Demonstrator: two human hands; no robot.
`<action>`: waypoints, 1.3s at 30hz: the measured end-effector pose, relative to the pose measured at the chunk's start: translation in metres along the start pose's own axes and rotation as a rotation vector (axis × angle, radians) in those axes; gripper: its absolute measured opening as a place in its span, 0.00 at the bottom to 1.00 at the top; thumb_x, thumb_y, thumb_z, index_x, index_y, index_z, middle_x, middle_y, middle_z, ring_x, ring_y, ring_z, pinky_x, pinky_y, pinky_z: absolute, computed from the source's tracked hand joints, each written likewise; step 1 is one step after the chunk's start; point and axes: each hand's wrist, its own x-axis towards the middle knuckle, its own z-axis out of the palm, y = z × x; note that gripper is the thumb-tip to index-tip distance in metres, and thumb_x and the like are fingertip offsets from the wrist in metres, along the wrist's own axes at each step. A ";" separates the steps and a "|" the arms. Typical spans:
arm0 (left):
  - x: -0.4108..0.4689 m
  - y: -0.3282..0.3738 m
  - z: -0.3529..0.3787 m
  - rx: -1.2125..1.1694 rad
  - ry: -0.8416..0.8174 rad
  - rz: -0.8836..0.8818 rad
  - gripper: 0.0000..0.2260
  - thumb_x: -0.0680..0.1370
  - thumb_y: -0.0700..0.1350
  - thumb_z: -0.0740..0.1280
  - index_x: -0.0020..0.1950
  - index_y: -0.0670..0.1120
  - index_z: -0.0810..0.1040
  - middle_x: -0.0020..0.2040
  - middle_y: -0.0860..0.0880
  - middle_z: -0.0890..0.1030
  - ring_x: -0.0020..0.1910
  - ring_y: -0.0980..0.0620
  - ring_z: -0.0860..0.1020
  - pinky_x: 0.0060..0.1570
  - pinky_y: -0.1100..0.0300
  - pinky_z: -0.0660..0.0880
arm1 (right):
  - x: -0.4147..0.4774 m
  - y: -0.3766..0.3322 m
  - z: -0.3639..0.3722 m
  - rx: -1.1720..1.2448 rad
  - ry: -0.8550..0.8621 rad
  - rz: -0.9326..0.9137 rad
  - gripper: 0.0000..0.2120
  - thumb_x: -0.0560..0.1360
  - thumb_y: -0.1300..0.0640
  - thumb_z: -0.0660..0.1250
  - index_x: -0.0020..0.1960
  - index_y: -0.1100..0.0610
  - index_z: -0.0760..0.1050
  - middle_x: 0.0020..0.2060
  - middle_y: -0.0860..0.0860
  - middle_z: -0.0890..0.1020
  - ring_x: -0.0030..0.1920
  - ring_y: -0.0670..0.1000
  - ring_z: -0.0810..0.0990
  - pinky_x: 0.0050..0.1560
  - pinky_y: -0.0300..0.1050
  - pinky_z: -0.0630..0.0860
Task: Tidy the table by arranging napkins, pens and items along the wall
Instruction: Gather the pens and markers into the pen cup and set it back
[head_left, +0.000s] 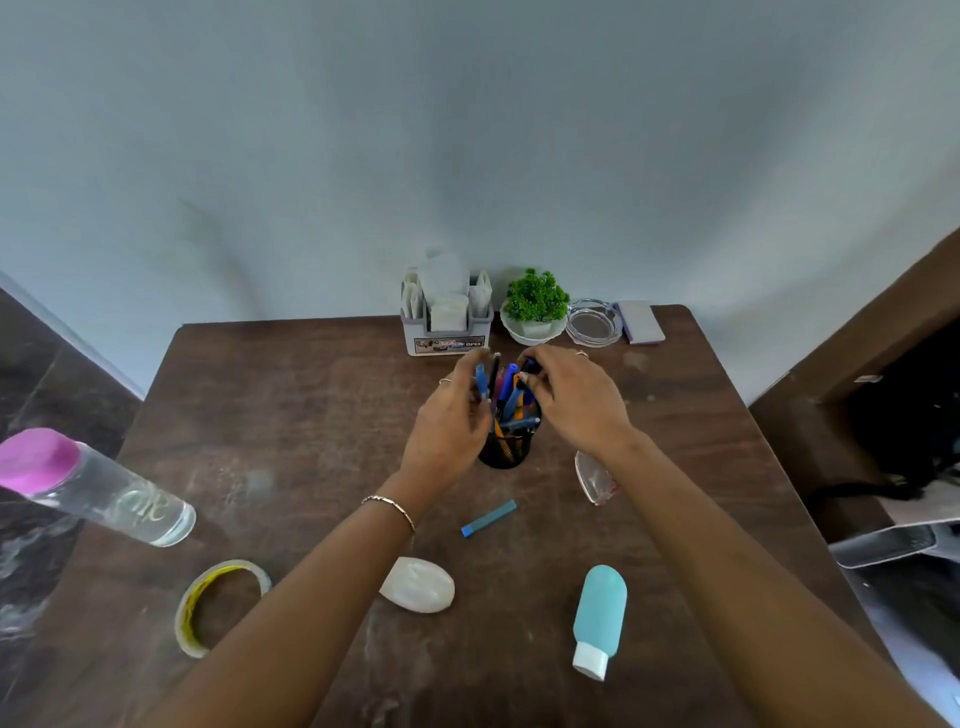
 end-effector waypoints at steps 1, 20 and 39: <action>-0.001 -0.001 0.001 0.010 0.002 0.013 0.27 0.76 0.41 0.65 0.71 0.58 0.60 0.52 0.49 0.78 0.47 0.50 0.78 0.48 0.50 0.78 | 0.002 -0.001 0.002 -0.037 0.009 -0.018 0.10 0.79 0.53 0.61 0.60 0.53 0.73 0.52 0.51 0.81 0.52 0.55 0.78 0.50 0.51 0.74; -0.037 -0.028 -0.001 0.077 0.051 -0.093 0.23 0.75 0.45 0.67 0.69 0.47 0.64 0.60 0.48 0.71 0.44 0.49 0.78 0.38 0.60 0.73 | -0.008 -0.007 0.017 -0.235 0.032 -0.028 0.26 0.80 0.49 0.58 0.76 0.48 0.57 0.65 0.54 0.68 0.63 0.55 0.68 0.61 0.55 0.63; -0.096 -0.052 0.036 0.603 -0.375 -0.073 0.10 0.79 0.51 0.62 0.59 0.51 0.73 0.59 0.51 0.73 0.59 0.49 0.71 0.55 0.54 0.69 | -0.148 0.002 0.062 0.236 0.235 0.058 0.09 0.75 0.62 0.66 0.54 0.54 0.75 0.46 0.46 0.78 0.40 0.40 0.75 0.38 0.34 0.75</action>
